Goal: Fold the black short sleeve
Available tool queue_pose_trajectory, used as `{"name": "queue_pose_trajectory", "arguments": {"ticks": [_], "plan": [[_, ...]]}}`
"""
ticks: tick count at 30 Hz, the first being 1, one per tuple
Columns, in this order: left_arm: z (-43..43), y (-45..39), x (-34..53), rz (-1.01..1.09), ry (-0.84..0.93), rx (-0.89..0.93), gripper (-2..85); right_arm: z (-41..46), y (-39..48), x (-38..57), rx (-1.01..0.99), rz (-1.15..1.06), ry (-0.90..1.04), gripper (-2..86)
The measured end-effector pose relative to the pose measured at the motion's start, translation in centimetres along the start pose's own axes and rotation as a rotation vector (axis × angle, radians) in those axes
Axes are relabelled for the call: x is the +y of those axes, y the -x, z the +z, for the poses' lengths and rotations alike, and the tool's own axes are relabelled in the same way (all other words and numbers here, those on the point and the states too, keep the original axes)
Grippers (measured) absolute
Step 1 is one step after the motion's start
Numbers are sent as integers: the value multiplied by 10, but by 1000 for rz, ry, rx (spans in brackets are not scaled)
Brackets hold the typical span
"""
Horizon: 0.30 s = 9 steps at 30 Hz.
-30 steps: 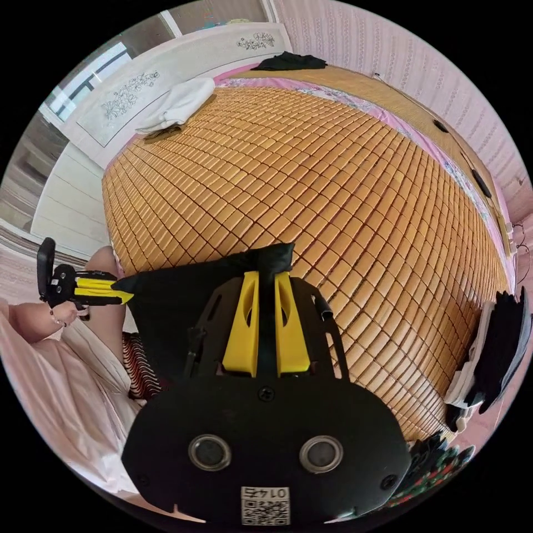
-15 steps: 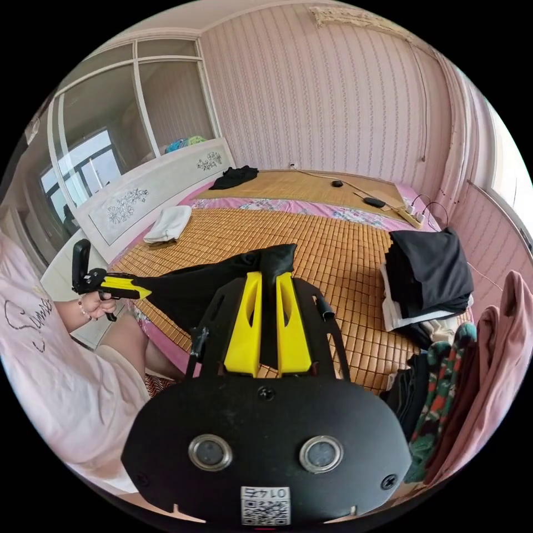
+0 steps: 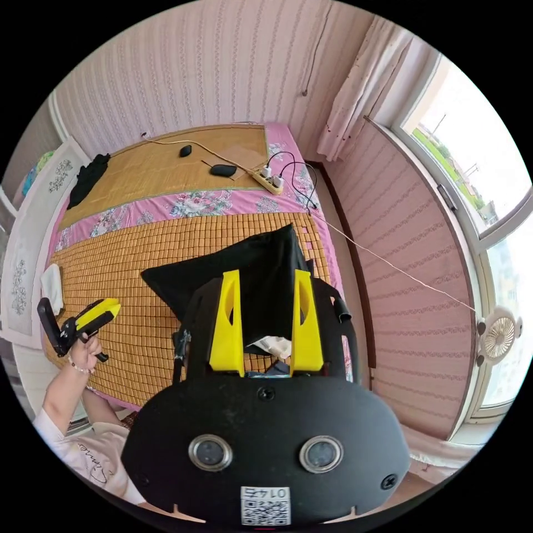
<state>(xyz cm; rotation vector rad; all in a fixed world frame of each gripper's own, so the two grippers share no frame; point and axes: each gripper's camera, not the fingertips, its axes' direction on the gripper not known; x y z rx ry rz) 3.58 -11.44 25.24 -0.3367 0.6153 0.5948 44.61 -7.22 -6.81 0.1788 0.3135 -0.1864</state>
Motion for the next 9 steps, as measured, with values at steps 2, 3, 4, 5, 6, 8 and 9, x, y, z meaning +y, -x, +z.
{"name": "queue_pose_trajectory", "arguments": {"ticks": [2,3,4,5,6,8,9], "plan": [[-21,21,30,41,-1,-37,48,4,19,17,-8,-27,-52,138],[-29,27,41,58,4,-49,47,4,27,23,-2,-47,-59,138],[-47,42,66,82,13,-75,47,6,44,36,23,-94,-74,138],[-70,59,96,88,28,-118,46,7,64,51,33,-150,-82,138],[-82,69,112,83,42,-138,45,8,74,59,32,-172,-83,138],[-140,107,183,33,81,-209,44,10,125,88,-21,-292,-100,138],[-156,115,203,16,87,-240,45,12,139,95,-34,-317,-99,138]]}}
